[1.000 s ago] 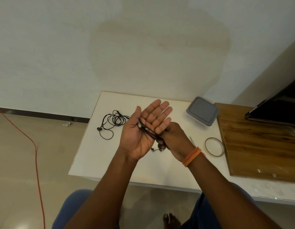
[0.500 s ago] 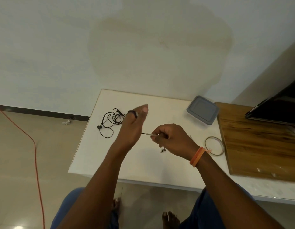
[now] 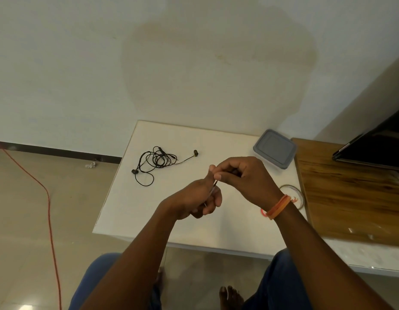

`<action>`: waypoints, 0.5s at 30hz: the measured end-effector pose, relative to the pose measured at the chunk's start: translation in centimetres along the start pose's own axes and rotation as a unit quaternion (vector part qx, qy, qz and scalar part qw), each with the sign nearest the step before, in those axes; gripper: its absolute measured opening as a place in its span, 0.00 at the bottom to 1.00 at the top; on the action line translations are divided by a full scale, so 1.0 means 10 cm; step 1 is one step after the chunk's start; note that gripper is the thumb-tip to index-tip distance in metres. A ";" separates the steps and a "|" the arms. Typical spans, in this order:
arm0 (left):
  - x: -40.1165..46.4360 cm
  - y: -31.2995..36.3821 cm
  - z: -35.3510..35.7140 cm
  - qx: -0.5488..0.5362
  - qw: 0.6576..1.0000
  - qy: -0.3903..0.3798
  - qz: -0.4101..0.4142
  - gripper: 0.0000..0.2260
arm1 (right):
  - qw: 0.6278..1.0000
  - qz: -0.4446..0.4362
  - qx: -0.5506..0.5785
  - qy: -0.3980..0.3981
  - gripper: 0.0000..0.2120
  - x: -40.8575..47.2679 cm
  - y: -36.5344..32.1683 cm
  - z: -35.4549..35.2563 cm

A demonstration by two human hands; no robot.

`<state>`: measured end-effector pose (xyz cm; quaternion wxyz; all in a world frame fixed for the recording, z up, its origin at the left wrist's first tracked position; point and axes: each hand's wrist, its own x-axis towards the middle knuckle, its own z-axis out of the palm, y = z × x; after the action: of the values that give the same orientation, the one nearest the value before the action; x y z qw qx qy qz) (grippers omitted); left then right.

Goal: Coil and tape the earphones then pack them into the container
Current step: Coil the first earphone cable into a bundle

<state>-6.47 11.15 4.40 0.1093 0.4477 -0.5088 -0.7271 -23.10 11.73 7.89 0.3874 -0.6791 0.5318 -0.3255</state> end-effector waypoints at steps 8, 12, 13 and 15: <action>0.00 0.02 -0.05 -0.253 0.935 -0.240 0.063 0.33 | 0.984 0.072 0.163 0.021 0.06 0.03 -0.04 0.07; -0.01 -0.02 -0.11 -0.324 0.885 -0.320 0.098 0.20 | 0.966 0.107 0.233 -0.034 0.09 0.01 -0.04 0.20; -0.01 -0.03 -0.12 -0.345 0.873 -0.331 0.098 0.20 | 0.962 0.116 0.245 -0.041 0.10 0.01 -0.04 0.23; -0.01 -0.01 -0.13 -0.371 0.860 -0.334 0.106 0.21 | 0.956 0.133 0.256 -0.051 0.12 0.02 -0.05 0.24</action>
<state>-5.34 10.46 4.25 0.1672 0.0471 -0.2519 -0.9520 -20.77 12.07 7.15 0.6144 -0.4963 0.4958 -0.3611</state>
